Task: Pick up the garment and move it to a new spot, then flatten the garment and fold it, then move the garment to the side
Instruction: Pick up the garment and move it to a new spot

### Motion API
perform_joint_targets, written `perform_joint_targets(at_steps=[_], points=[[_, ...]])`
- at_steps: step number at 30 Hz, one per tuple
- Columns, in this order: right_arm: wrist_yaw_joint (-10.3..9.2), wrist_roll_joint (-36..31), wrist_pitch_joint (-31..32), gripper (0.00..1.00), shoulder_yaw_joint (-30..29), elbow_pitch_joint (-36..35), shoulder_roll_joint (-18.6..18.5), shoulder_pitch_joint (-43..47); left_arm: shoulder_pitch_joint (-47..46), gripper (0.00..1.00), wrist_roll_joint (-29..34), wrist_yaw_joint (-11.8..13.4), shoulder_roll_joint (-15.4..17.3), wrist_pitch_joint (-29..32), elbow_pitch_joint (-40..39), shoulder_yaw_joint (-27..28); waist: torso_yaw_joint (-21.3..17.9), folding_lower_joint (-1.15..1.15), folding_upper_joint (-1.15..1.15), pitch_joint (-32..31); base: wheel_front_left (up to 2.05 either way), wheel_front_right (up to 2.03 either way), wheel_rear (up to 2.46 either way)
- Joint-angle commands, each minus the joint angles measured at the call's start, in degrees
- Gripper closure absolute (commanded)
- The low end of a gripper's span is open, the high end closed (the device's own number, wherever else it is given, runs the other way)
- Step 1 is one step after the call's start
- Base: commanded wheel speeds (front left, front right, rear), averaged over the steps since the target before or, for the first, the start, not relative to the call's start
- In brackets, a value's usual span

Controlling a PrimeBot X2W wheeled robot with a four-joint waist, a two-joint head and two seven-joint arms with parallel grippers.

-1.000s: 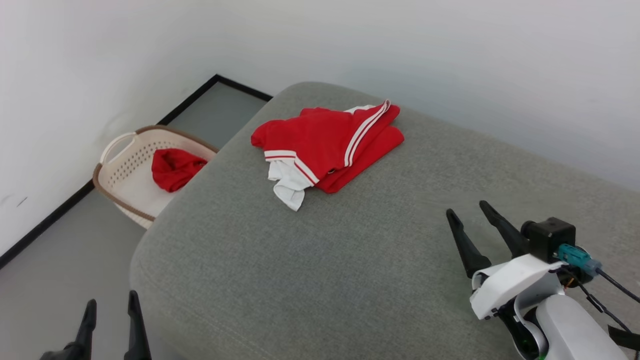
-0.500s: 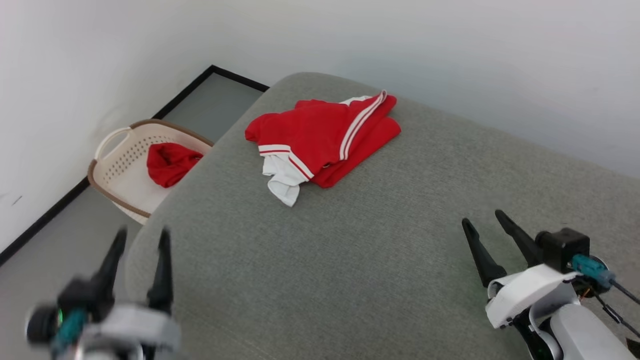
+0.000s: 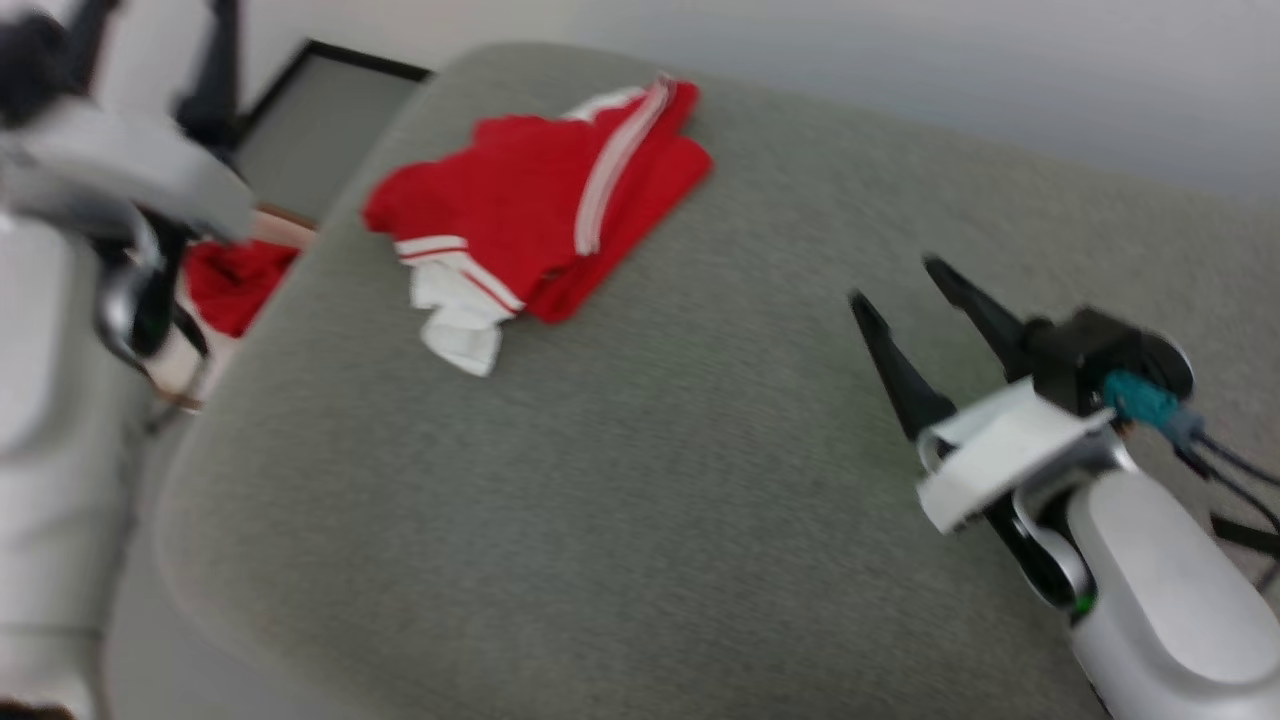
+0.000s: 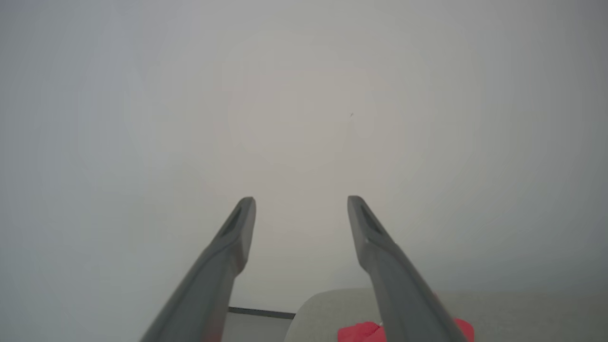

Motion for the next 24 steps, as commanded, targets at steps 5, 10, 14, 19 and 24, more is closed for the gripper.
perform_joint_targets(at_steps=[5,10,14,19,24], points=[[-0.01,-0.7,0.1,0.00,3.4,-1.9,2.1,-6.6,-10.8,0.00,-6.5,-0.1,4.6,6.0,12.9,-9.6,-14.3,0.00,0.00,13.6,0.00,0.00,0.00],[0.00,-0.5,-0.2,0.00,5.5,-3.4,3.5,-9.2,-15.1,0.00,-18.4,0.0,8.0,20.3,19.4,-17.1,-17.9,0.00,0.00,16.5,0.00,0.00,0.00],[0.00,-0.4,0.1,0.00,6.8,-4.9,3.1,-10.4,-15.9,0.00,-25.7,0.0,10.7,28.8,20.9,-21.4,-19.8,0.00,0.00,18.1,0.00,0.00,0.00],[0.00,-1.4,1.3,0.00,7.3,-7.3,2.8,-10.9,-17.2,0.00,-29.7,0.0,13.1,32.7,24.2,-24.2,-21.7,0.00,0.00,20.9,0.00,0.00,0.00],[-0.01,-1.8,2.8,0.00,8.7,-9.5,2.1,-11.6,-16.1,0.00,-33.6,0.0,13.5,36.6,27.2,-26.3,-23.6,0.00,0.00,23.2,0.00,0.00,0.00]])
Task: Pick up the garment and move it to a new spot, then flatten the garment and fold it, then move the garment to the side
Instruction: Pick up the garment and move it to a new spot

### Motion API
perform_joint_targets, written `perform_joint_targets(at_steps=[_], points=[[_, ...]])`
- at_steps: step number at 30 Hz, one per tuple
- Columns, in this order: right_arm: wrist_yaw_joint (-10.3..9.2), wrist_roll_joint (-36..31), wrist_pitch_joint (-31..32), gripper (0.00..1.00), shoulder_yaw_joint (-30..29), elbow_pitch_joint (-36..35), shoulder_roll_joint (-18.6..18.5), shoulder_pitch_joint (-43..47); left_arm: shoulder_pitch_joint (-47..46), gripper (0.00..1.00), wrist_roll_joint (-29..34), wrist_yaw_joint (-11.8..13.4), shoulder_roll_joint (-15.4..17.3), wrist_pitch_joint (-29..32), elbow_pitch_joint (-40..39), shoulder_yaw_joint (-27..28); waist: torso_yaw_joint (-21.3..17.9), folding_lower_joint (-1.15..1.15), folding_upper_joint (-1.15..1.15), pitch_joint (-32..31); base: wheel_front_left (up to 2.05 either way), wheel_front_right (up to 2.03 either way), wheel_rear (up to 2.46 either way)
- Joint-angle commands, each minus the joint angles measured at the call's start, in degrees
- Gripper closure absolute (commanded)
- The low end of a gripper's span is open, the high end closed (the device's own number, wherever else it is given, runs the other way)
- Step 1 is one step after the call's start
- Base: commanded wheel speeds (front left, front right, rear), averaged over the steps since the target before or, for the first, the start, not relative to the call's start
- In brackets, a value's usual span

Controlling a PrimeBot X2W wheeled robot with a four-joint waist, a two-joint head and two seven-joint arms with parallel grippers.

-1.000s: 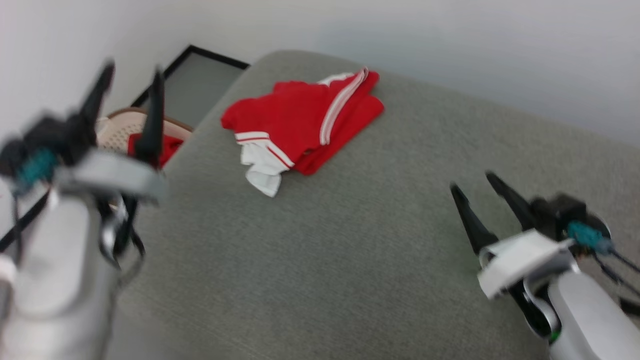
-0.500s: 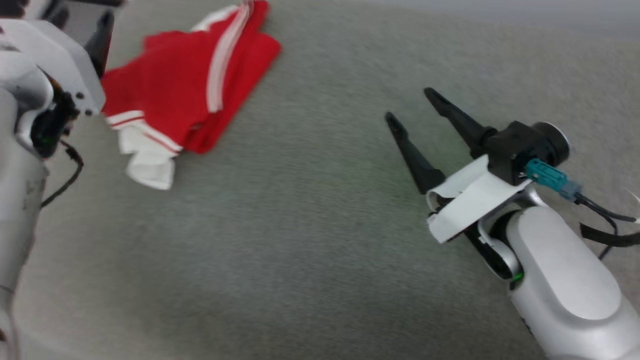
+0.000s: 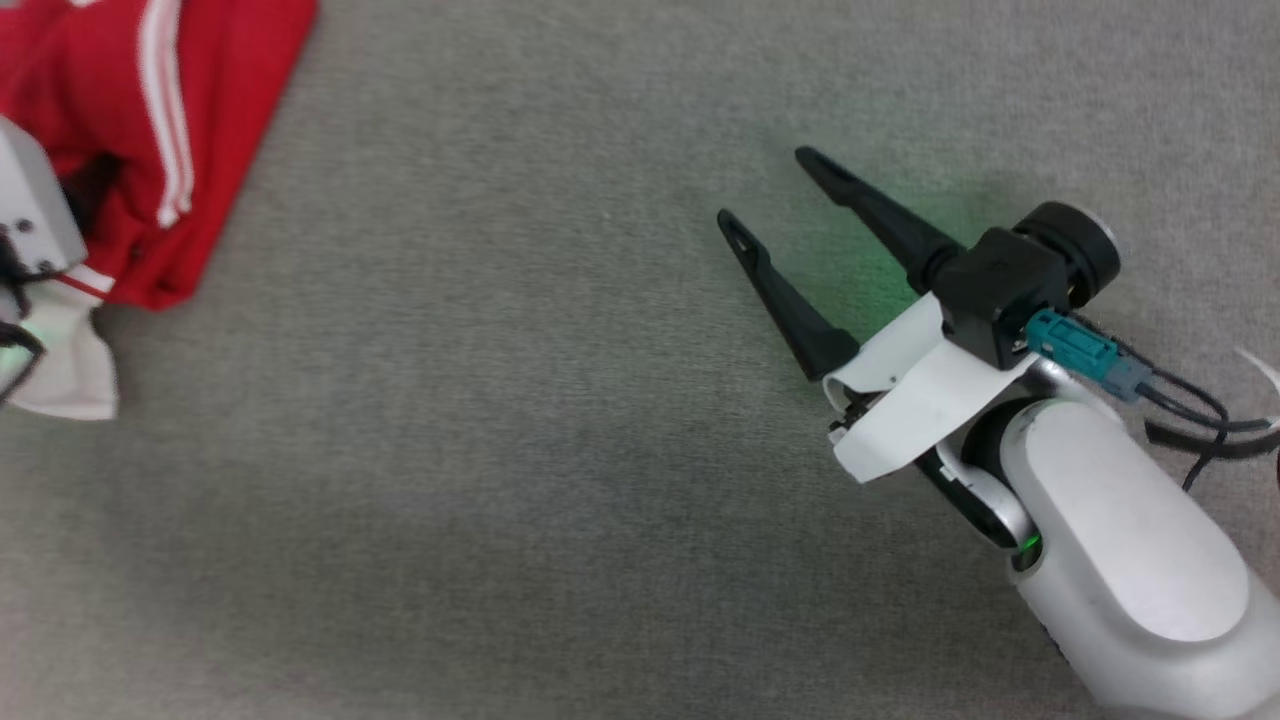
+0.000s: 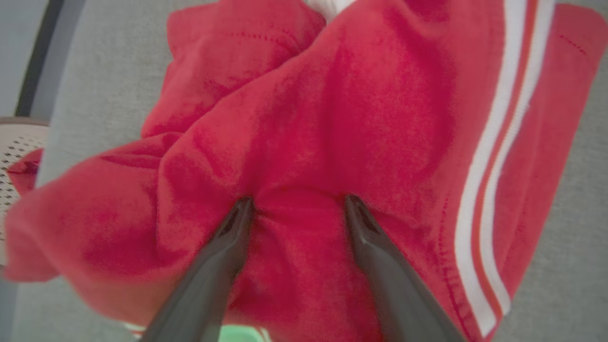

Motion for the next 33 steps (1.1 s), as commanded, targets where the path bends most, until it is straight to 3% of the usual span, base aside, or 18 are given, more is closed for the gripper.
perform_joint_targets(at_steps=[1,9,10,11,12,15,23,33], points=[[-0.02,-0.6,0.3,0.00,0.2,-0.7,-0.1,-1.3,0.5,0.00,-2.4,0.1,-1.0,0.8,0.6,0.2,-3.9,0.00,0.00,4.4,0.00,0.00,0.00],[-0.01,-0.1,0.7,0.00,1.7,-2.9,0.4,-1.7,4.9,0.00,-8.1,-0.1,-4.0,2.2,1.5,-1.7,-4.2,0.00,0.00,4.0,0.00,0.00,0.00],[-0.01,0.0,0.8,0.00,1.7,-3.1,0.4,-1.8,5.4,0.19,-8.9,-0.3,-4.3,2.5,0.8,-2.0,-4.2,0.00,0.00,3.8,0.00,0.00,0.00],[-0.01,0.0,0.8,0.00,1.7,-3.1,0.3,-1.8,5.7,0.75,-9.7,-0.3,-4.5,2.7,0.1,-2.2,-4.2,0.00,0.00,3.6,0.00,0.00,0.00],[-0.01,0.1,0.8,0.00,1.6,-3.1,0.4,-1.8,5.7,1.00,-10.2,-0.3,-4.3,2.2,-0.7,-2.5,-4.1,0.00,0.00,3.4,0.00,0.00,0.00],[-0.01,0.4,0.6,0.00,1.5,-2.9,0.3,-1.5,5.2,1.00,-10.4,-0.3,-2.7,-1.5,-1.7,-3.1,-4.0,0.00,0.00,2.4,0.00,0.00,0.00],[-0.01,2.7,-2.2,0.00,0.1,0.2,1.1,1.7,1.5,1.00,-3.4,0.0,0.6,-17.6,-2.3,-9.3,-3.2,0.00,0.00,-4.8,0.00,0.00,0.00],[-0.01,6.2,-6.7,0.00,-7.9,3.3,3.2,10.0,-3.5,1.00,-1.3,0.1,-1.0,-27.3,-11.5,-19.1,-4.8,0.00,0.00,-13.1,0.00,0.00,0.00]])
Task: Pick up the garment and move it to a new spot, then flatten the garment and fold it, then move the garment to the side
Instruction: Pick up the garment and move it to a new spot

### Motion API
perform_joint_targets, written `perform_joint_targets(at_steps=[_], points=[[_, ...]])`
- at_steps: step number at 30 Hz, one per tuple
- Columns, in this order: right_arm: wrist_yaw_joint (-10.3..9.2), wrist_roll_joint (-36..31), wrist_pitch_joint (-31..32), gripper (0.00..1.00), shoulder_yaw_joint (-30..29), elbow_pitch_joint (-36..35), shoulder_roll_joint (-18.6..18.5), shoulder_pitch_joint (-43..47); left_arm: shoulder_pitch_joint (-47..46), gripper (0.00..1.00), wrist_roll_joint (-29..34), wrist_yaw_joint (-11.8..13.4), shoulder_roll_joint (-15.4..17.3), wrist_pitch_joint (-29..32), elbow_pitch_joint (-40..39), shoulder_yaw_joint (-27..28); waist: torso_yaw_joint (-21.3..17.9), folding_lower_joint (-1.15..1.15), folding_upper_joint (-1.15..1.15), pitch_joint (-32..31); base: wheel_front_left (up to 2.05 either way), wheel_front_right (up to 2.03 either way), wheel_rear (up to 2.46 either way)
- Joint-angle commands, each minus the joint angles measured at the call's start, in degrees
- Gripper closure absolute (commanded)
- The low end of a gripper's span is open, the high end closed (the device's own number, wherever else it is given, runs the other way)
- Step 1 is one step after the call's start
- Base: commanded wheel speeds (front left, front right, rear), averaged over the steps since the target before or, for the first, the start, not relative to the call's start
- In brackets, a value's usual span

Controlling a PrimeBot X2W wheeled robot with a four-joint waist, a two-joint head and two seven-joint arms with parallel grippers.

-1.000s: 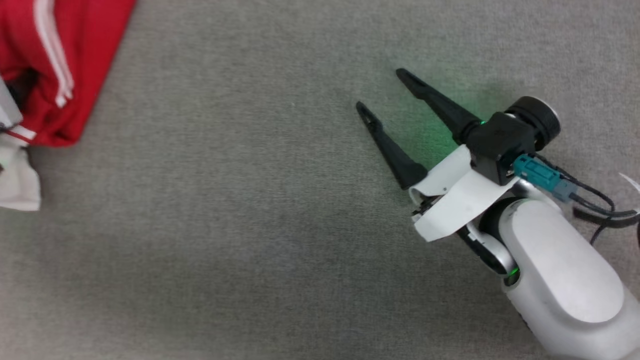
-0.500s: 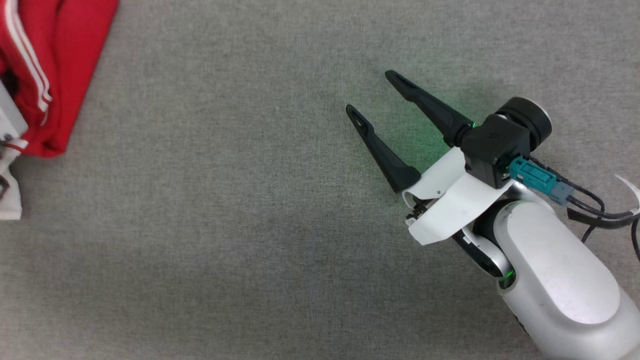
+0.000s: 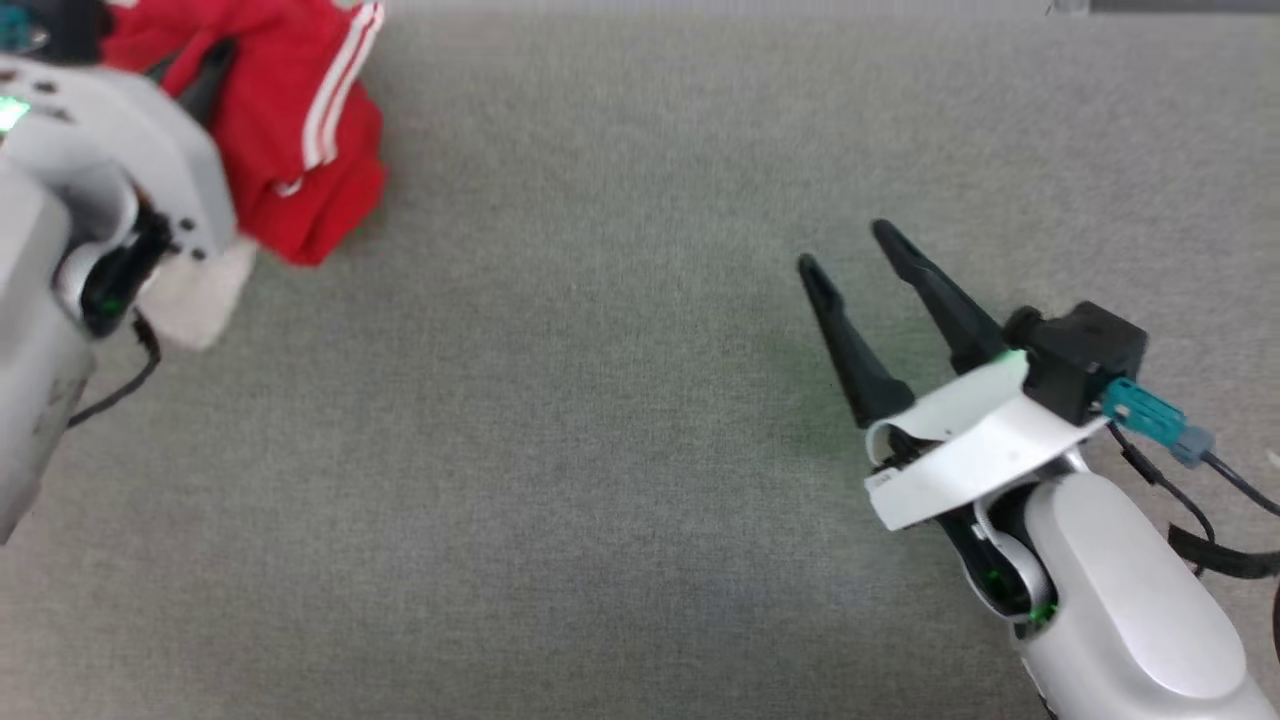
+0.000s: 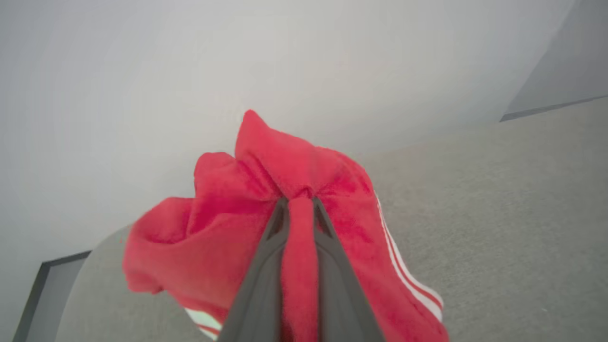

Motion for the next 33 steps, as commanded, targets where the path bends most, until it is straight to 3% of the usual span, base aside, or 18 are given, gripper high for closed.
perform_joint_targets(at_steps=[1,7,13,19,23,27,33], points=[[0.00,0.3,-0.8,0.00,-1.9,0.1,0.3,2.0,-2.0,1.00,-0.1,0.1,-0.6,-1.0,-2.9,-2.2,-1.7,0.00,0.00,-3.7,0.00,0.00,0.00],[0.00,0.7,-2.1,0.00,-5.0,-0.7,2.1,4.6,-6.1,1.00,-0.3,0.1,-1.8,-0.9,-8.1,-8.5,-6.2,0.00,0.00,-4.0,0.00,0.00,0.00],[0.00,1.2,-3.3,0.00,-8.8,-1.4,4.0,6.6,-10.0,1.00,-1.4,0.1,-6.3,0.6,-16.1,-16.0,-12.3,0.00,0.00,-1.9,0.00,0.00,0.00],[0.00,2.4,-3.8,0.00,-11.1,-2.4,5.8,7.9,-8.7,1.00,2.9,0.1,-12.5,5.9,-26.0,-17.4,-17.1,0.00,0.00,1.1,0.00,0.00,0.00],[0.00,3.1,-3.9,0.00,-11.4,-3.7,6.7,7.1,-7.7,1.00,4.8,0.1,-14.6,8.7,-30.1,-17.3,-19.4,0.00,0.00,3.0,0.00,0.00,0.00],[0.00,3.7,-3.9,0.00,-10.7,-4.9,7.2,6.1,-5.7,1.00,7.0,0.1,-13.9,11.7,-29.8,-17.4,-21.4,0.00,0.00,4.5,0.00,0.00,0.00],[0.00,4.0,-3.9,0.00,-10.7,-6.0,7.6,7.0,-3.3,1.00,9.7,0.2,-10.0,17.0,-28.8,-17.3,-22.8,0.00,0.00,5.4,0.00,0.00,0.00]])
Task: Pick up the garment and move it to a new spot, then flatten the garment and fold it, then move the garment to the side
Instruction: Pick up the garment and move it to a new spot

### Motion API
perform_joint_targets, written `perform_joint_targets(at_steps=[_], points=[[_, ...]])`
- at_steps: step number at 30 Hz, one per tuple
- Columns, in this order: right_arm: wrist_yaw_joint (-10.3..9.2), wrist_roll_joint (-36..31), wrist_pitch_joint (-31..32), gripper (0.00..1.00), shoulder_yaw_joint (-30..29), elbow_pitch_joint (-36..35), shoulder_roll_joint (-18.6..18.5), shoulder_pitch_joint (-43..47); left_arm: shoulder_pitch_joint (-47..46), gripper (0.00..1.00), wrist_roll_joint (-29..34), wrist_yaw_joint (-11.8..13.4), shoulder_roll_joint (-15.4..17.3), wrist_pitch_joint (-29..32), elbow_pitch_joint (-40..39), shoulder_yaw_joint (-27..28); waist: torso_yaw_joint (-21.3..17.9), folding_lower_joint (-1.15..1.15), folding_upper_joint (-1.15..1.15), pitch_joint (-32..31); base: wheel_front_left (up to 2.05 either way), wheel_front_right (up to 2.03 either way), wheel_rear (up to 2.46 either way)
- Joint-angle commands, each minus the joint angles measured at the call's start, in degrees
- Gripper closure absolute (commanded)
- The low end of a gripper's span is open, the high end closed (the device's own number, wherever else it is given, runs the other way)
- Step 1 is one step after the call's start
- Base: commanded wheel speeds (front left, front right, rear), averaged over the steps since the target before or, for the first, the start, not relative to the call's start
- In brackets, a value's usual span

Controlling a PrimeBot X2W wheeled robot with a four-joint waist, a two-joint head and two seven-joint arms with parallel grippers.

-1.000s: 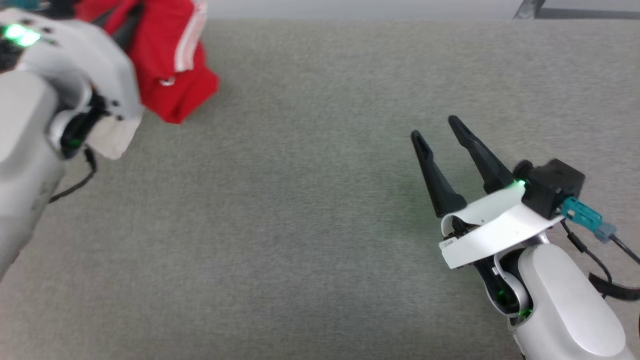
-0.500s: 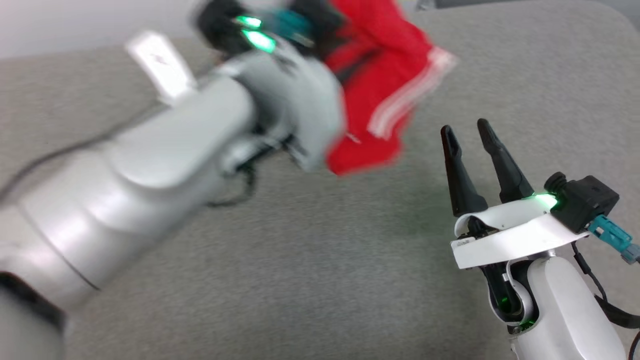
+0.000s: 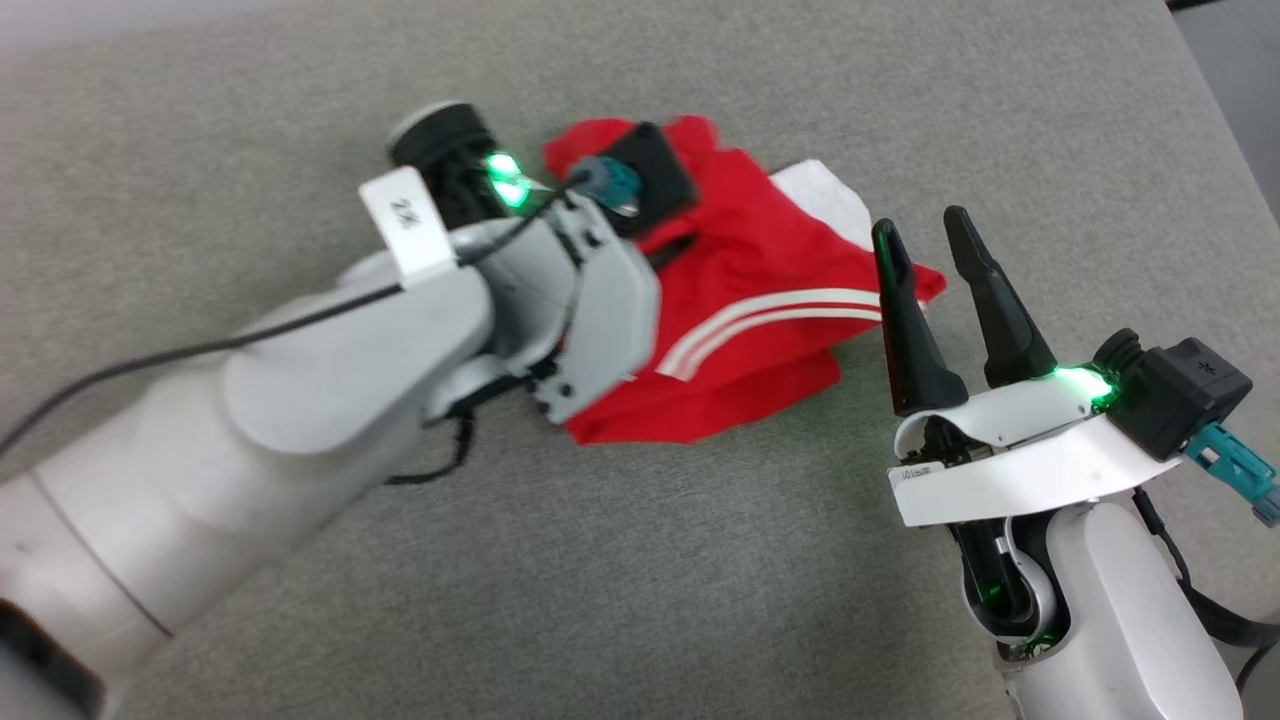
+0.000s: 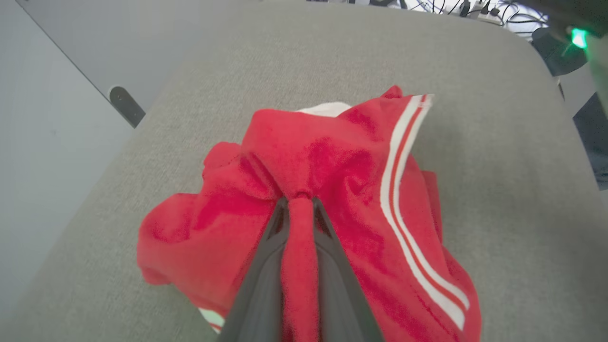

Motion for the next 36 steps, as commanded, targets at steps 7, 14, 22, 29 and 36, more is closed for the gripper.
perform_joint_targets(at_steps=[7,14,22,29,36], points=[[0.00,0.8,-0.3,0.00,0.0,-0.3,0.2,0.7,1.5,1.00,3.9,0.2,3.1,4.2,2.3,0.1,-1.5,0.00,0.00,1.4,0.00,0.00,0.00],[0.00,1.4,-0.3,0.00,1.2,-0.5,0.2,-0.9,4.0,1.00,5.6,0.2,3.8,9.1,2.3,-0.1,-1.7,0.00,0.00,2.1,0.00,0.00,0.00],[0.00,0.8,-0.3,0.00,0.8,-0.6,0.2,-0.1,4.0,0.93,3.0,0.2,3.6,8.0,4.6,-0.1,-1.5,0.00,0.00,1.7,0.00,0.00,0.00],[0.00,-1.0,-0.3,0.00,-0.2,0.3,0.2,0.5,2.7,0.00,-1.3,0.2,1.5,3.0,6.7,0.1,1.0,0.00,0.00,-1.1,0.00,0.00,0.00],[0.00,-2.3,-0.3,0.00,-0.7,2.9,-2.0,2.1,3.2,0.00,-11.1,0.2,0.2,-8.7,9.3,0.1,6.4,0.00,0.00,-7.2,0.00,0.00,0.00]])
